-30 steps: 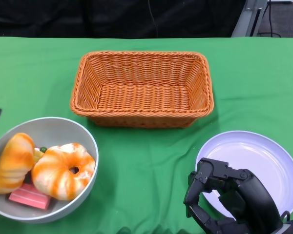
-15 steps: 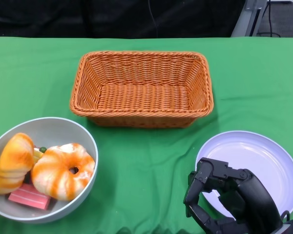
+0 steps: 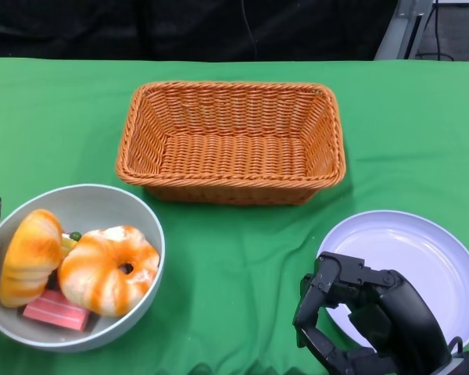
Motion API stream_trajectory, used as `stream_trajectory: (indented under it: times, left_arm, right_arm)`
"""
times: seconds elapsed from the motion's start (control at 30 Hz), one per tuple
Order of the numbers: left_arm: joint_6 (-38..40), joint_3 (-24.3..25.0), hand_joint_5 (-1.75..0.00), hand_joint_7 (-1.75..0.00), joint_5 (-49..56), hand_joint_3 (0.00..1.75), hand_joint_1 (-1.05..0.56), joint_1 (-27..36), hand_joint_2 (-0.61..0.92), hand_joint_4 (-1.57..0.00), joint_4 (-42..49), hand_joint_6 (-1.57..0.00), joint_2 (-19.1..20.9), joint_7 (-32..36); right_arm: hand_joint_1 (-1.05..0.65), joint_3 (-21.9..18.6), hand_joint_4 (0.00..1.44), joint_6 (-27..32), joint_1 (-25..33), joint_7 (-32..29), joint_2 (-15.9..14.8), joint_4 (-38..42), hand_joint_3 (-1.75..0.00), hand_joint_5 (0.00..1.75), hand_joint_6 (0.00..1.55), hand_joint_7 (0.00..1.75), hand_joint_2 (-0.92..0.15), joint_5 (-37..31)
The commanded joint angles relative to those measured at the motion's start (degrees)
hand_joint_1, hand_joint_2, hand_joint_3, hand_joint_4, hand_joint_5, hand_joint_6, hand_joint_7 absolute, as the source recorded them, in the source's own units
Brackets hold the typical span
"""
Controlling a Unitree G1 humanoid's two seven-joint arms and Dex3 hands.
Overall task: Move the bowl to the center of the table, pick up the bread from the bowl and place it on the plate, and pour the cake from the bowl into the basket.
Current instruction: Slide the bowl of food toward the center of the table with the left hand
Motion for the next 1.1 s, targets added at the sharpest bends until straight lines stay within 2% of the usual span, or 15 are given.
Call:
stream_trajectory:
  times: [0.03,0.33,0.47,0.73,0.93,1.1]
  left_arm:
    - [2.2,-1.1,-0.02,-0.01,0.2,0.43,-0.67,0.8,0.92,-0.70,-2.0,-0.67,-1.0,0.2]
    - [4.4,-2.5,-0.02,-0.01,-0.6,0.45,-0.61,4.2,0.92,-0.70,-9.0,-0.67,-4.4,-1.2]
    - [4.1,-3.8,-0.02,-0.01,-1.0,0.44,-0.61,7.2,0.92,-0.71,-15.0,-0.69,-7.0,-2.0]
    - [7.6,-6.1,-0.02,-0.01,-0.2,0.44,-0.65,10.7,0.92,-0.71,-22.5,-0.69,-8.1,-2.2]
    - [9.0,-6.7,-0.02,-0.01,-0.1,0.44,-0.65,11.7,0.92,-0.72,-24.8,-0.69,-8.2,-2.0]
    - [10.8,-7.5,-0.02,0.00,-2.0,0.44,-0.66,14.5,0.92,-0.72,-30.6,-0.68,-12.1,-2.7]
  right_arm:
    - [-0.16,-0.3,0.78,0.7,-0.1,-0.3,-0.2,-0.3,-1.13,1.61,0.70,1.38,-0.41,0.4]
    - [-0.16,-0.3,0.78,1.0,-0.1,-0.1,0.0,-0.3,-1.16,1.61,0.69,1.38,-0.39,0.6]
    - [-0.15,-0.4,0.77,0.7,-0.2,0.2,-0.3,-0.1,-1.15,1.61,0.69,1.38,-0.40,0.5]
    - [-0.16,-0.5,0.78,1.3,-0.1,0.0,-0.3,-0.4,-1.12,1.61,0.69,1.38,-0.42,0.6]
    - [-0.15,-0.5,0.77,1.4,0.0,0.1,-0.3,-0.5,-1.13,1.61,0.69,1.38,-0.41,0.7]
    - [-0.15,-0.4,0.78,0.8,-0.2,-0.2,-0.2,-0.2,-1.14,1.62,0.69,1.39,-0.40,-0.1]
